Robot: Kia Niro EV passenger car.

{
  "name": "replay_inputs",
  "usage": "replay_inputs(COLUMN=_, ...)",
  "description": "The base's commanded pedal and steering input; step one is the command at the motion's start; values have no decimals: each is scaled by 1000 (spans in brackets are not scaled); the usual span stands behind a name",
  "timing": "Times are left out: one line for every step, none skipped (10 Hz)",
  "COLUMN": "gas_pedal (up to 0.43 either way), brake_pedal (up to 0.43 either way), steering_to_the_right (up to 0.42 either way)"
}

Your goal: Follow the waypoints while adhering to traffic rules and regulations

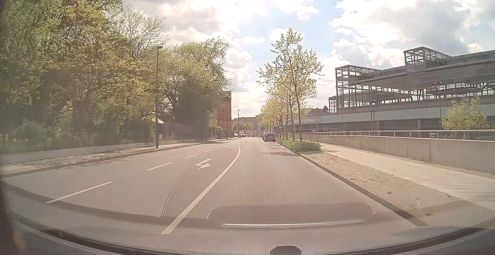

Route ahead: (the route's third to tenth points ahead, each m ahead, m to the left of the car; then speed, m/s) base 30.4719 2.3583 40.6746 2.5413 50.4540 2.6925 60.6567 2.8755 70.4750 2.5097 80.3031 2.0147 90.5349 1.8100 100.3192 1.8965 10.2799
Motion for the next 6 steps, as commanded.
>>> replay_inputs(gas_pedal=311, brake_pedal=18, steering_to_the_right=-1)
replay_inputs(gas_pedal=311, brake_pedal=18, steering_to_the_right=-1)
replay_inputs(gas_pedal=311, brake_pedal=18, steering_to_the_right=-1)
replay_inputs(gas_pedal=311, brake_pedal=18, steering_to_the_right=-1)
replay_inputs(gas_pedal=311, brake_pedal=18, steering_to_the_right=-1)
replay_inputs(gas_pedal=311, brake_pedal=18, steering_to_the_right=-4)
